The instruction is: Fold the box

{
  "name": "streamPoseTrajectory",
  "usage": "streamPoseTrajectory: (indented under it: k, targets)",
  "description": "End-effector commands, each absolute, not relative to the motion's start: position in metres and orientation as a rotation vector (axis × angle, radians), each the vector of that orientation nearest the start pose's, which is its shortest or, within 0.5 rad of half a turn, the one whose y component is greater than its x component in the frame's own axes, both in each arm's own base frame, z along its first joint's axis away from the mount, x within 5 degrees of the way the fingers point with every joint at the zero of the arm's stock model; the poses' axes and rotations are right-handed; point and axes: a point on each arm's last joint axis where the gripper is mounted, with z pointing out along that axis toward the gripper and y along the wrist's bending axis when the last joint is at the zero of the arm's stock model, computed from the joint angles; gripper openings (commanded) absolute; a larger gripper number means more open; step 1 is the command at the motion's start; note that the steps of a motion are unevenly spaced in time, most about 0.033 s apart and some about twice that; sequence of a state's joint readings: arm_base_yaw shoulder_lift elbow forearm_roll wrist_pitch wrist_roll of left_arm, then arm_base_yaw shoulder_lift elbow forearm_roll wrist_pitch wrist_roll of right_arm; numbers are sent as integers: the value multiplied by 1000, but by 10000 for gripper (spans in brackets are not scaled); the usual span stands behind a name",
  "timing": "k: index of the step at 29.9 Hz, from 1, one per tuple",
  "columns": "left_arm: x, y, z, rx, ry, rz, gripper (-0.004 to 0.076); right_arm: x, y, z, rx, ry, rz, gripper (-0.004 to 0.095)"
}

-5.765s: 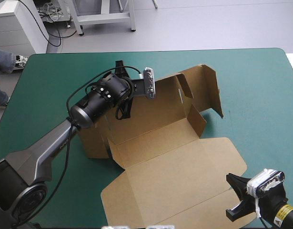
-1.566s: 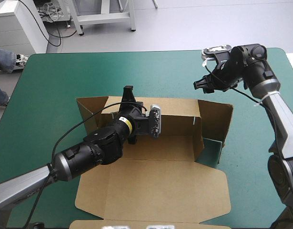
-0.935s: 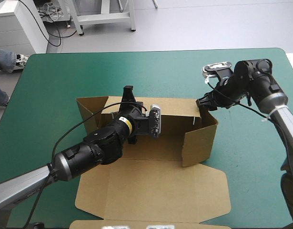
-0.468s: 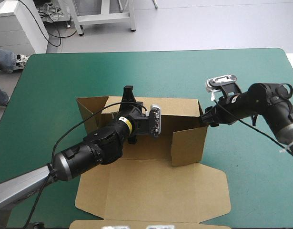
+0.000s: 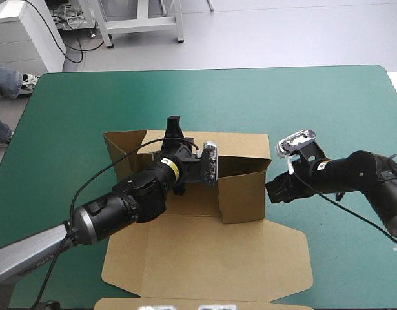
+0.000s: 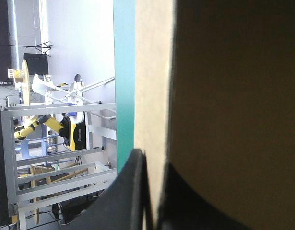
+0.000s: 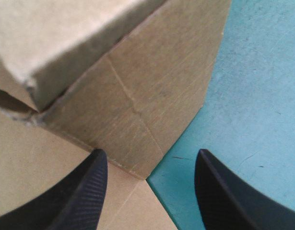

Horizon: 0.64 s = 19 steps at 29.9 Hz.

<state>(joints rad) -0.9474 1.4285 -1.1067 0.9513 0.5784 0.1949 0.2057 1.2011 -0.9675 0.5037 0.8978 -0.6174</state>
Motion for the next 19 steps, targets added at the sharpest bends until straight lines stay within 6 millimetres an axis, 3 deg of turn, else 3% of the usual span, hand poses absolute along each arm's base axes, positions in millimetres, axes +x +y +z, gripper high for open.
streamPoseTrajectory:
  k: [1, 7, 13, 19]
  targets:
    - [211, -235, 336, 1594, 1382, 453, -8, 216, 87, 327, -741, 2293, 557, 507]
    - [211, -235, 336, 1594, 1382, 453, -8, 213, 88, 326, -778, 2270, 563, 507]
    - [211, -236, 334, 1598, 1383, 453, -8, 218, 87, 329, -680, 2245, 528, 506]
    - [212, -237, 333, 1602, 1383, 452, -8, 217, 107, 328, -620, 2233, 432, 504]
